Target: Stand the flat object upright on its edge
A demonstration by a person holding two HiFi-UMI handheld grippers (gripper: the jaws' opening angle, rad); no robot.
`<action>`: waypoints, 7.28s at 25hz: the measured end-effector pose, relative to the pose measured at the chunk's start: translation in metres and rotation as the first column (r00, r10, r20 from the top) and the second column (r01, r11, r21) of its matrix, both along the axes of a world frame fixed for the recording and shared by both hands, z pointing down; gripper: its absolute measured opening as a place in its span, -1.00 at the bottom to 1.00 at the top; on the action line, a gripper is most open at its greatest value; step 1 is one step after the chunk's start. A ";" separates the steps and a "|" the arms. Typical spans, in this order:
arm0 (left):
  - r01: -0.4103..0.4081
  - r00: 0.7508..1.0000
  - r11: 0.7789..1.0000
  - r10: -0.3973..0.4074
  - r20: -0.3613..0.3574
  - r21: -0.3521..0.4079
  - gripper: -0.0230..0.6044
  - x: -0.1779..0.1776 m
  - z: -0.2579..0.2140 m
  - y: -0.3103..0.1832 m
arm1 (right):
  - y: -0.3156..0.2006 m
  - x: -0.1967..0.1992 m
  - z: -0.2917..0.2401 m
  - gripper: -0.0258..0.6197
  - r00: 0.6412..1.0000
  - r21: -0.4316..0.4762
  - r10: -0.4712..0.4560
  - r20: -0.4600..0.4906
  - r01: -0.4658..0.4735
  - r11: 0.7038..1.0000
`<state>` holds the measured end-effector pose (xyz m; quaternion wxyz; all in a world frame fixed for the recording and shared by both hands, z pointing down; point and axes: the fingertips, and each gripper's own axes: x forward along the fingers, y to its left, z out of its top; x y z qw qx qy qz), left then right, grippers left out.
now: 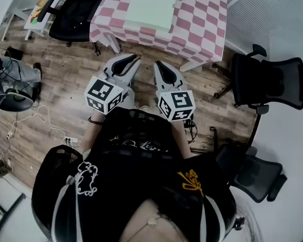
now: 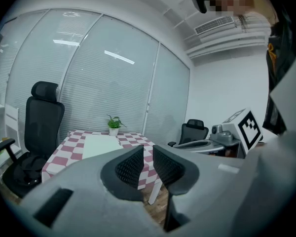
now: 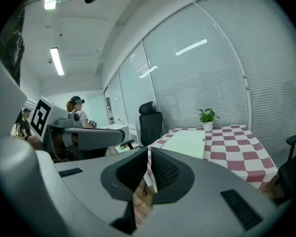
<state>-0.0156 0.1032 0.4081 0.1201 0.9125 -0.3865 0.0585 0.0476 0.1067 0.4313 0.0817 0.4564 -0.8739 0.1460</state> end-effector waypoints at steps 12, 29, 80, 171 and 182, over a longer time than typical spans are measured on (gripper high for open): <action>-0.056 0.998 0.998 0.056 -0.024 0.007 -0.71 -0.026 -0.011 -0.102 | -0.094 -0.022 -0.006 -0.84 0.998 -0.016 0.055 -0.038 -0.056 0.998; -0.146 0.989 0.989 0.145 -0.019 -0.029 -0.71 -0.076 0.004 -0.199 | -0.181 -0.056 0.000 -0.84 0.982 -0.028 0.170 -0.079 -0.173 0.985; 0.011 0.980 0.847 0.097 0.175 -0.531 -0.31 -0.077 0.185 -0.416 | -0.419 0.096 0.145 -0.46 0.992 -0.440 0.118 0.044 -0.087 0.894; -0.014 0.890 1.000 0.002 0.456 0.023 0.03 -0.059 0.106 -0.443 | -0.432 0.064 0.070 -0.20 0.955 0.022 0.148 -0.256 -0.147 0.989; 0.008 0.908 1.000 -0.013 0.418 0.015 0.03 -0.072 0.102 -0.434 | -0.431 0.064 0.074 -0.20 0.950 0.012 0.153 -0.270 -0.156 0.988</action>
